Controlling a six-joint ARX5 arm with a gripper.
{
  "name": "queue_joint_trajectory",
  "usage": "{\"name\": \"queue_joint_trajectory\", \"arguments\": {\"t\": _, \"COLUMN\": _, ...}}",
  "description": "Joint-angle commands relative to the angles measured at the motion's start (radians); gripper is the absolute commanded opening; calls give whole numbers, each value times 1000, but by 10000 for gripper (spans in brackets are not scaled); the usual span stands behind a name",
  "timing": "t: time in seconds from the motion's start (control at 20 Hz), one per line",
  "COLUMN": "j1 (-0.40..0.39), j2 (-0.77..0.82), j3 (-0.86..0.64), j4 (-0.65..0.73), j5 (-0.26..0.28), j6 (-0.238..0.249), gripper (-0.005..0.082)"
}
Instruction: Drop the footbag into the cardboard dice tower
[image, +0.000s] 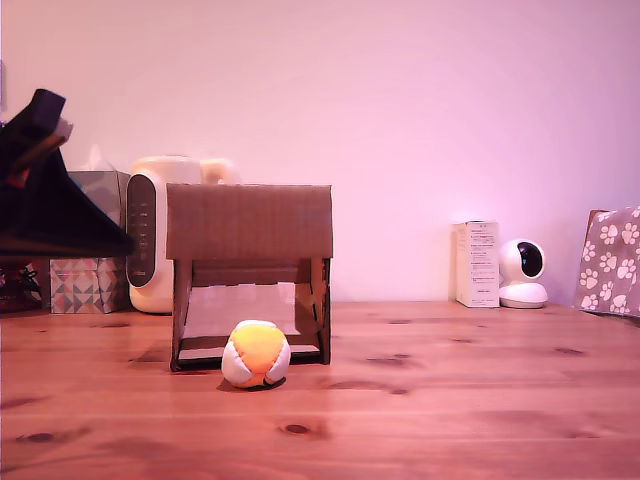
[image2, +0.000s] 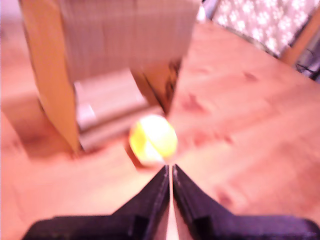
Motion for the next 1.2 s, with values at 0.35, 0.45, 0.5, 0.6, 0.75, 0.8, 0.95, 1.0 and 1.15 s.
{"name": "queue_joint_trajectory", "arguments": {"t": 0.35, "j1": -72, "j2": 159, "j3": -3, "j4": 211, "j5": -2, "j6": -86, "gripper": -19}}
{"name": "queue_joint_trajectory", "arguments": {"t": 0.45, "j1": -89, "j2": 227, "j3": -2, "j4": 286, "j5": -5, "j6": -93, "gripper": -19}}
{"name": "queue_joint_trajectory", "arguments": {"t": 0.5, "j1": -94, "j2": 260, "j3": 0, "j4": 323, "j5": -6, "j6": -101, "gripper": -19}}
{"name": "queue_joint_trajectory", "arguments": {"t": 0.6, "j1": -101, "j2": 327, "j3": 7, "j4": 391, "j5": -13, "j6": -106, "gripper": -19}}
{"name": "queue_joint_trajectory", "arguments": {"t": 0.75, "j1": -112, "j2": 417, "j3": 33, "j4": 450, "j5": -30, "j6": -109, "gripper": -19}}
{"name": "queue_joint_trajectory", "arguments": {"t": 0.8, "j1": -115, "j2": 443, "j3": 49, "j4": 451, "j5": -32, "j6": -109, "gripper": -19}}
{"name": "queue_joint_trajectory", "arguments": {"t": 0.95, "j1": -115, "j2": 516, "j3": 108, "j4": 448, "j5": -43, "j6": -109, "gripper": 40}}
{"name": "queue_joint_trajectory", "arguments": {"t": 1.0, "j1": -115, "j2": 537, "j3": 126, "j4": 446, "j5": -44, "j6": -109, "gripper": 171}}
{"name": "queue_joint_trajectory", "arguments": {"t": 1.15, "j1": -115, "j2": 586, "j3": 154, "j4": 439, "j5": -84, "j6": -109, "gripper": 812}}
